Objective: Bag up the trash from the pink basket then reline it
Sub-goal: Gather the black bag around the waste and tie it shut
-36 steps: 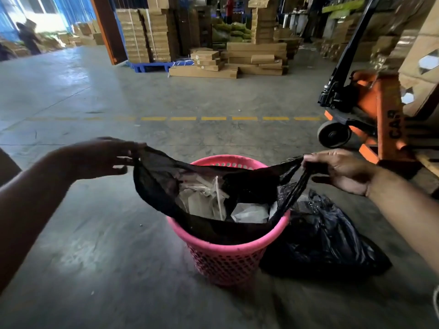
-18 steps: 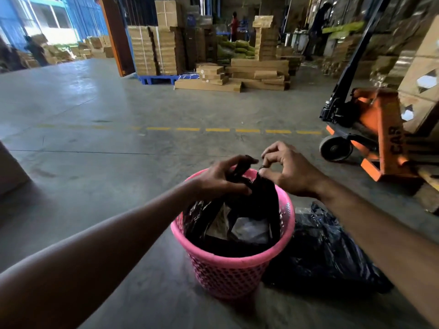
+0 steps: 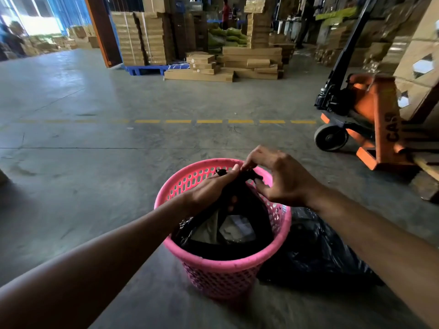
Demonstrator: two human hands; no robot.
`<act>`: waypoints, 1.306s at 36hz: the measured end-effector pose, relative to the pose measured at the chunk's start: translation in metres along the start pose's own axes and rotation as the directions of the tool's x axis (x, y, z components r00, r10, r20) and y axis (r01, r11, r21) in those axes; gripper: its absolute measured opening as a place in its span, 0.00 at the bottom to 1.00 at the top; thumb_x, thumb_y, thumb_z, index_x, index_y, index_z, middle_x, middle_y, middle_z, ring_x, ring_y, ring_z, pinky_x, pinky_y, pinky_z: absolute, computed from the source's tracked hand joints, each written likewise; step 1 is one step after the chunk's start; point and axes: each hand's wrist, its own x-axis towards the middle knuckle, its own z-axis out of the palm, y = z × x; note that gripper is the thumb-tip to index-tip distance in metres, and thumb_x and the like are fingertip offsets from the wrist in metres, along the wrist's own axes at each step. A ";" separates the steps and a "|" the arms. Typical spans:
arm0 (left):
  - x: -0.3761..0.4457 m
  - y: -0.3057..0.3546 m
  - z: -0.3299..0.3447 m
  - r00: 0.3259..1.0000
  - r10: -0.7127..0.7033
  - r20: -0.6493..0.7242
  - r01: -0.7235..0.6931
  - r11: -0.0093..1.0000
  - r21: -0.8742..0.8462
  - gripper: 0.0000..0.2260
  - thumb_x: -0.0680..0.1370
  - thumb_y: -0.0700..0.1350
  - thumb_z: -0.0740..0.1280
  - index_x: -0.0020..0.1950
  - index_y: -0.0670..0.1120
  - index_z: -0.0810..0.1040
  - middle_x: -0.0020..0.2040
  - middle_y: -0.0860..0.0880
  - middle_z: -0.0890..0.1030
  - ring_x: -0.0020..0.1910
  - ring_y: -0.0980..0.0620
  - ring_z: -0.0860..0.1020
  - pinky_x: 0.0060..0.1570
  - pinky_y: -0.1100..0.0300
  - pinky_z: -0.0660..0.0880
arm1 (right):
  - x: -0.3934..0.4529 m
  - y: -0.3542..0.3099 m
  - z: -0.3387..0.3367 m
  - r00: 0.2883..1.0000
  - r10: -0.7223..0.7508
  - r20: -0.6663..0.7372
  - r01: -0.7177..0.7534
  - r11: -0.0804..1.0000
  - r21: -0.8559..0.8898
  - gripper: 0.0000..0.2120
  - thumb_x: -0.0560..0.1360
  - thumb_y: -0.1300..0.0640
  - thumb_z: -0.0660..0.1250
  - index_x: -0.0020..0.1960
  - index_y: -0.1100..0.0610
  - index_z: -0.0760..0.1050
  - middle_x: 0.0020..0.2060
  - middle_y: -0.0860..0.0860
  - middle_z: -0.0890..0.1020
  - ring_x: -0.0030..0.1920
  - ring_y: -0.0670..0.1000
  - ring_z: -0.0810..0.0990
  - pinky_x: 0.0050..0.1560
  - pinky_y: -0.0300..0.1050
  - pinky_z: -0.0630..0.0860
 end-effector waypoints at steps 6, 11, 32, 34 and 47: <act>0.007 0.001 -0.006 0.998 -0.056 0.012 0.057 0.997 -0.048 0.33 0.79 0.64 0.62 0.60 0.33 0.79 0.34 0.43 0.78 0.33 0.47 0.76 0.39 0.54 0.75 | -0.004 0.005 0.016 0.988 -0.065 -0.138 0.053 0.995 -0.090 0.04 0.72 0.59 0.72 0.47 0.53 0.81 0.45 0.47 0.83 0.47 0.52 0.83 0.51 0.51 0.75; 0.004 0.012 -0.017 0.987 -0.124 0.106 0.128 0.991 -0.031 0.25 0.84 0.60 0.56 0.51 0.48 0.89 0.39 0.43 0.82 0.35 0.48 0.81 0.44 0.55 0.80 | -0.004 0.011 0.002 0.964 0.140 -0.225 -0.113 0.985 0.128 0.05 0.71 0.63 0.74 0.42 0.54 0.82 0.37 0.46 0.85 0.39 0.43 0.82 0.44 0.32 0.71; 0.002 0.010 -0.005 0.881 0.387 0.271 -0.345 0.134 0.929 0.18 0.86 0.55 0.52 0.48 0.47 0.76 0.45 0.50 0.79 0.47 0.46 0.80 0.51 0.50 0.73 | -0.038 -0.015 0.056 0.959 0.281 -0.028 -0.280 0.959 0.047 0.13 0.65 0.44 0.66 0.32 0.54 0.75 0.26 0.53 0.78 0.27 0.48 0.70 0.34 0.42 0.66; -0.002 0.001 -0.005 0.814 0.448 0.370 -0.385 -0.061 0.921 0.17 0.85 0.54 0.52 0.52 0.49 0.77 0.48 0.50 0.78 0.49 0.46 0.79 0.56 0.47 0.71 | -0.028 -0.010 0.048 0.942 0.323 -0.094 -0.305 0.938 0.166 0.10 0.65 0.46 0.67 0.36 0.53 0.75 0.27 0.48 0.76 0.29 0.47 0.73 0.34 0.44 0.70; -0.004 -0.016 -0.017 0.656 0.570 0.495 -0.558 -0.076 0.827 0.12 0.85 0.47 0.60 0.55 0.42 0.80 0.59 0.43 0.79 0.55 0.42 0.78 0.58 0.45 0.73 | 0.019 0.010 0.013 0.974 0.108 0.200 -0.166 0.938 0.305 0.24 0.67 0.68 0.62 0.55 0.48 0.84 0.48 0.43 0.88 0.42 0.49 0.86 0.50 0.54 0.83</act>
